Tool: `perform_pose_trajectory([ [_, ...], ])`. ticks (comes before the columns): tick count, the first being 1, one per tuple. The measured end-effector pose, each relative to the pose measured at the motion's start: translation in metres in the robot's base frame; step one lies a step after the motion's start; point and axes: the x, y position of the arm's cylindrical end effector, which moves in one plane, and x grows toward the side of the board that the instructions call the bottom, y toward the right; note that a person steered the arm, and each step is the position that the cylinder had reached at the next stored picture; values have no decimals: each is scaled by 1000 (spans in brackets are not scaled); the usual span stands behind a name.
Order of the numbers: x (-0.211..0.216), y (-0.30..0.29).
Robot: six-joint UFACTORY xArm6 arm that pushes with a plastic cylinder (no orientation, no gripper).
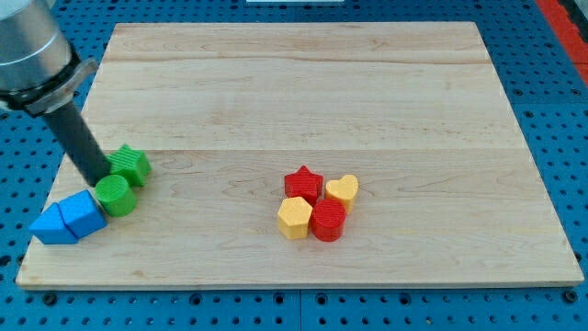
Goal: Slide the triangle to the top of the blue cube
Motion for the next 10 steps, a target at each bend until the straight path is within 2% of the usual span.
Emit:
perform_pose_trajectory([
  [2,-3,50],
  [3,62,58],
  [4,105,66],
  [5,121,24],
  [8,104,-65],
  [10,75,-45],
])
